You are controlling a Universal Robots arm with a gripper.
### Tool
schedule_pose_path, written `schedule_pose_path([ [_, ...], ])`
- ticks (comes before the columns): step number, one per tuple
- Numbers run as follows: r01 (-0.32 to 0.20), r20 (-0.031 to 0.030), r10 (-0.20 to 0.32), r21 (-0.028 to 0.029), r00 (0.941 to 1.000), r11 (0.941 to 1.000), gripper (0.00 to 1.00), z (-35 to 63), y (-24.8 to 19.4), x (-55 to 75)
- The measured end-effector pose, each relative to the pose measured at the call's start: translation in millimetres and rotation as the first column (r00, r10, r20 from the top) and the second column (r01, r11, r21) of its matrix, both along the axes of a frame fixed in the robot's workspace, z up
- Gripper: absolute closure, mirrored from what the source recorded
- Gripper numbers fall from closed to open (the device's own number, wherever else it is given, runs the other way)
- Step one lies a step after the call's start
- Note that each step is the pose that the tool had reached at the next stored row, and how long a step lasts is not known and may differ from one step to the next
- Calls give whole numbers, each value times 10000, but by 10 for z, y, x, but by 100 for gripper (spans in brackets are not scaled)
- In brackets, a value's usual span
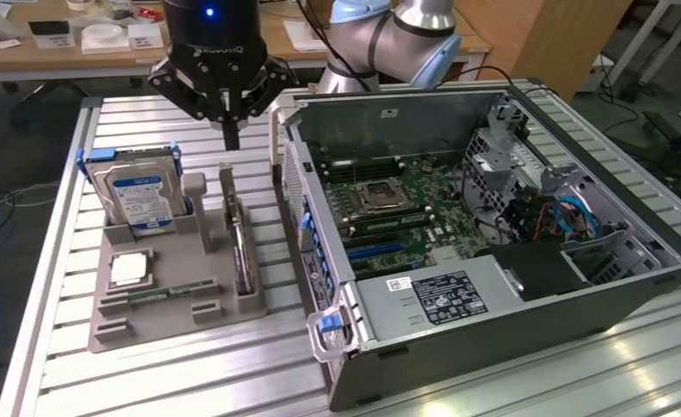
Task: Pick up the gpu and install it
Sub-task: 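Reach for the gpu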
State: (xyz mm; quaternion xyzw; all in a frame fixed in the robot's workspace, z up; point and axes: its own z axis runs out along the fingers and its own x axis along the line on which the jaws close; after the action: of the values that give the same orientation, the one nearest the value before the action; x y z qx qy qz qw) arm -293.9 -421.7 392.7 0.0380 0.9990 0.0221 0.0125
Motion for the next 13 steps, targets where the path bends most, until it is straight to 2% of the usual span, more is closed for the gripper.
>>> schedule_pose_path([
  [4,0,-1,0,-1,10000,10000,89,-1,-107,-8],
  [7,0,-1,0,0,10000,10000,89,-3,-163,-17],
  [9,1,0,-1,0,10000,10000,89,-5,-179,-28],
  [13,0,0,0,-1,10000,10000,89,-9,-183,-82],
])
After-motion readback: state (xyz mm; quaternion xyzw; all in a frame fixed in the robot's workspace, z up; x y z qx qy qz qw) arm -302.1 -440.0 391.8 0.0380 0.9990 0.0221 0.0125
